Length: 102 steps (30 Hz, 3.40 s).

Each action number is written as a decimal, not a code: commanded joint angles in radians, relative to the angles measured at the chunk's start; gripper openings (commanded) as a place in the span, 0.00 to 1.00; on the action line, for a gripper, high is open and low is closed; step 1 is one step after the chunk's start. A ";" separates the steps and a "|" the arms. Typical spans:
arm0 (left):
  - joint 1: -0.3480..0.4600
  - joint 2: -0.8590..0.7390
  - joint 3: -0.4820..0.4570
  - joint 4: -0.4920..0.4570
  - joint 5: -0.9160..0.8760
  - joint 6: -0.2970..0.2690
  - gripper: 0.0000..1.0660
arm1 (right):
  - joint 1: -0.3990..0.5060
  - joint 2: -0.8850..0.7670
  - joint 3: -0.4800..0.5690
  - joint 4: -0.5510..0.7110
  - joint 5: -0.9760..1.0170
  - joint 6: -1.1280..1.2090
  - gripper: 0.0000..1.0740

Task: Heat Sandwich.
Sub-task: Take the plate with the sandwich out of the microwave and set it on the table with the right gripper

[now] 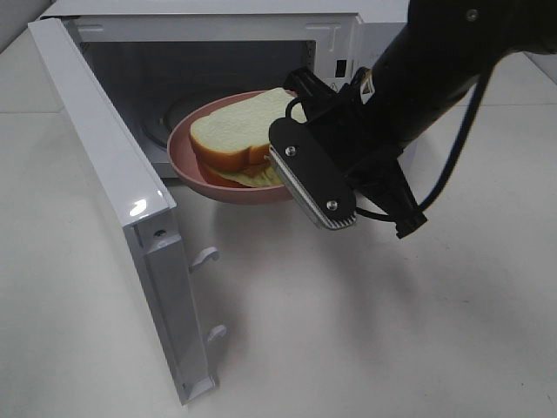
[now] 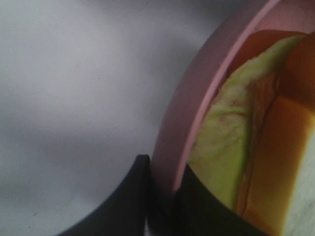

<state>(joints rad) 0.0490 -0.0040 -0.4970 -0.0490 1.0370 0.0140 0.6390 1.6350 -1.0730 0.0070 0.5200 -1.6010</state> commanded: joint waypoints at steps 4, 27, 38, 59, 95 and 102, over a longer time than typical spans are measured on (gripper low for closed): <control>0.003 -0.028 0.002 -0.002 -0.002 0.002 0.97 | 0.003 -0.115 0.096 0.006 -0.042 -0.006 0.00; 0.003 -0.028 0.002 -0.002 -0.002 0.002 0.97 | 0.003 -0.482 0.395 -0.027 -0.018 0.120 0.01; 0.003 -0.028 0.002 -0.002 -0.002 0.002 0.97 | 0.003 -0.652 0.506 -0.072 0.034 0.197 0.00; 0.003 -0.028 0.002 -0.002 -0.002 0.002 0.97 | 0.003 -0.736 0.515 -0.433 0.205 0.792 0.00; 0.003 -0.028 0.002 -0.002 -0.002 0.002 0.97 | 0.003 -0.671 0.514 -0.807 0.539 1.840 0.01; 0.003 -0.028 0.002 -0.002 -0.002 0.002 0.97 | 0.003 -0.559 0.514 -0.843 0.526 2.042 0.01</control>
<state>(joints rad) 0.0490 -0.0040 -0.4970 -0.0480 1.0370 0.0140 0.6390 1.0570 -0.5550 -0.7840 1.0430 0.3970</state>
